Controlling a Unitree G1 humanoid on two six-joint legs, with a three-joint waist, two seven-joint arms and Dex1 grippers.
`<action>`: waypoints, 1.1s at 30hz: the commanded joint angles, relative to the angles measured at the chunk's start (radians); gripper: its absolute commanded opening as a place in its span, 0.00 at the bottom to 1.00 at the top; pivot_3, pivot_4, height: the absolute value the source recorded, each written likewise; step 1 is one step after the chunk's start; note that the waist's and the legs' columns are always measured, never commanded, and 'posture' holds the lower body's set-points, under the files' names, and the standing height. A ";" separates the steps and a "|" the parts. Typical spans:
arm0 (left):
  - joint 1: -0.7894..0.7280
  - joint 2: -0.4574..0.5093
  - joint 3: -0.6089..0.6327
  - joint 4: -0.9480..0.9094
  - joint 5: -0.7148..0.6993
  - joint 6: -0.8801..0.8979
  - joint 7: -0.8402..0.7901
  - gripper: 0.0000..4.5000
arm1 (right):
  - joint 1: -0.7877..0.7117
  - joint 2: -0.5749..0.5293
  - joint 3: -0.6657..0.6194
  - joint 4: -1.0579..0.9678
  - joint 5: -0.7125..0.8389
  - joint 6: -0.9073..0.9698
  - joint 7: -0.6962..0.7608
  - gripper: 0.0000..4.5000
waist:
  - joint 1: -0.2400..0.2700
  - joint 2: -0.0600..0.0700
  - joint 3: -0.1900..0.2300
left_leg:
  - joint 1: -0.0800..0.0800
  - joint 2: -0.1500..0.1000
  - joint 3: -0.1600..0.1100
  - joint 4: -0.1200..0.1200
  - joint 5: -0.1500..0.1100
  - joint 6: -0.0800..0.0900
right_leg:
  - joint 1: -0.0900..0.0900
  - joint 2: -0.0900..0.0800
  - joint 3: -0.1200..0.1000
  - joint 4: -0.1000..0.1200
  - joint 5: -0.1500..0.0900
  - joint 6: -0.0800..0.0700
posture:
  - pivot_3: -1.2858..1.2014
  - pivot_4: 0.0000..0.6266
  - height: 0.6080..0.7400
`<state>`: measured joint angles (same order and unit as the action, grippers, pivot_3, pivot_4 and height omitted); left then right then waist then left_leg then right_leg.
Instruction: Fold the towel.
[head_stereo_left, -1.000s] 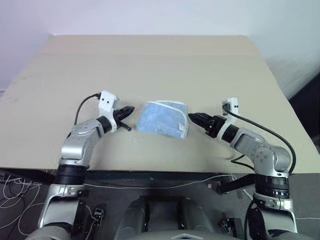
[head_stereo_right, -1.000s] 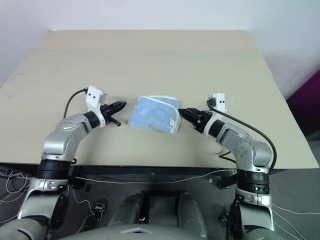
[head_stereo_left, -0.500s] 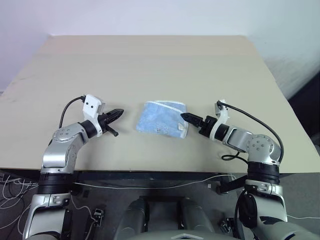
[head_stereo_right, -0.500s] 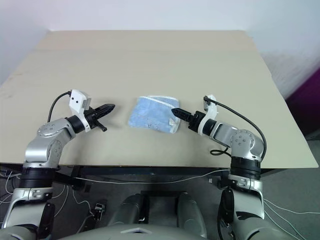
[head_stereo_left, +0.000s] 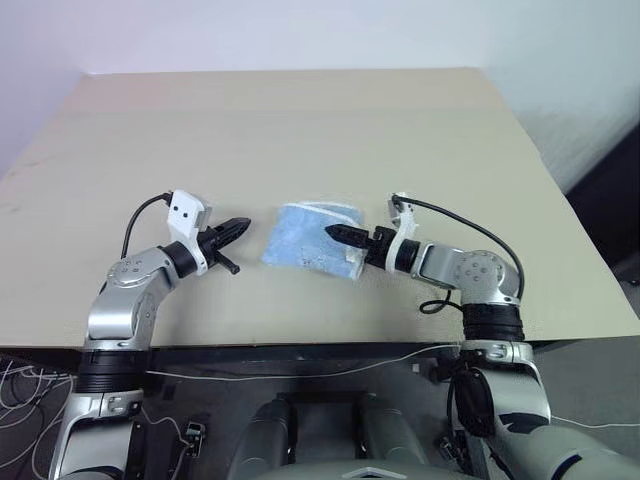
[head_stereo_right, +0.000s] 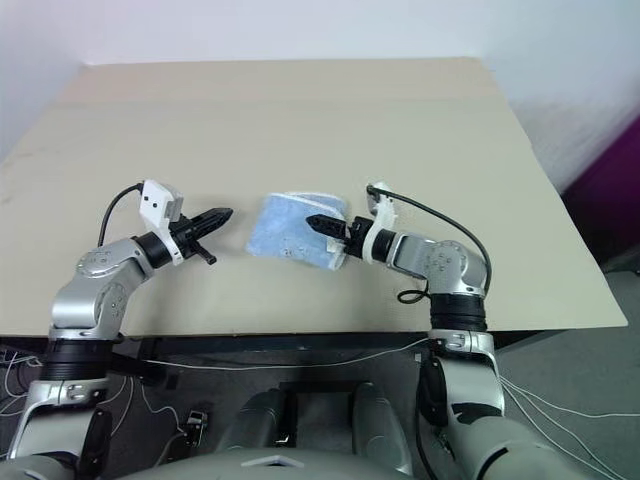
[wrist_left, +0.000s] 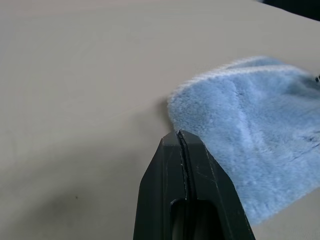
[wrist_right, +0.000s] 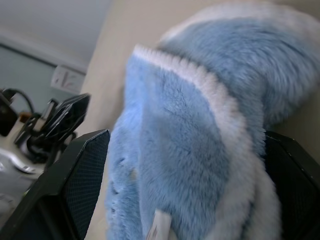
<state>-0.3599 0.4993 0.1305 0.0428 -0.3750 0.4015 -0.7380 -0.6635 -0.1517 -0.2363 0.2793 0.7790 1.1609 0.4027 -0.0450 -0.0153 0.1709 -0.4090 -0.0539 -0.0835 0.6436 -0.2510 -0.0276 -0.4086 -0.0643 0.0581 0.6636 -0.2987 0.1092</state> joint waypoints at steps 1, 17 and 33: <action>0.004 0.001 0.010 -0.049 -0.012 -0.022 -0.001 0.00 | -0.021 0.022 0.002 0.005 0.018 0.016 0.015 0.91 | 0.001 0.000 0.000 | 0.000 0.000 0.000 0.000 0.000 0.000 | 0.000 0.000 0.000 0.000 0.000 0.000 | 0.52 0.24 1.00; -0.008 -0.020 -0.011 -0.040 -0.008 -0.030 -0.005 0.00 | 0.016 0.058 -0.160 -0.077 0.110 0.050 -0.075 0.01 | 0.002 0.000 0.000 | 0.000 0.000 0.000 0.000 0.000 0.000 | 0.000 0.000 0.000 0.000 0.000 0.000 | 0.52 0.24 1.00; -0.057 -0.072 -0.088 0.014 0.000 -0.040 -0.034 0.00 | 0.097 -0.020 -0.699 -0.332 0.501 -0.251 -0.849 0.01 | 0.024 0.002 0.001 | -0.002 -0.001 0.001 0.000 0.000 0.000 | 0.000 -0.001 0.000 -0.001 0.000 0.000 | 0.52 0.24 1.00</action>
<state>-0.3953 0.4251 0.0416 0.0643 -0.3794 0.3842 -0.7640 -0.5700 -0.1719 -0.9207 0.0029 1.2375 0.9466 -0.3749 -0.0209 -0.0133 0.1721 -0.4107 -0.0549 -0.0826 0.6437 -0.2509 -0.0274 -0.4090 -0.0652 0.0585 0.6631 -0.2987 0.1092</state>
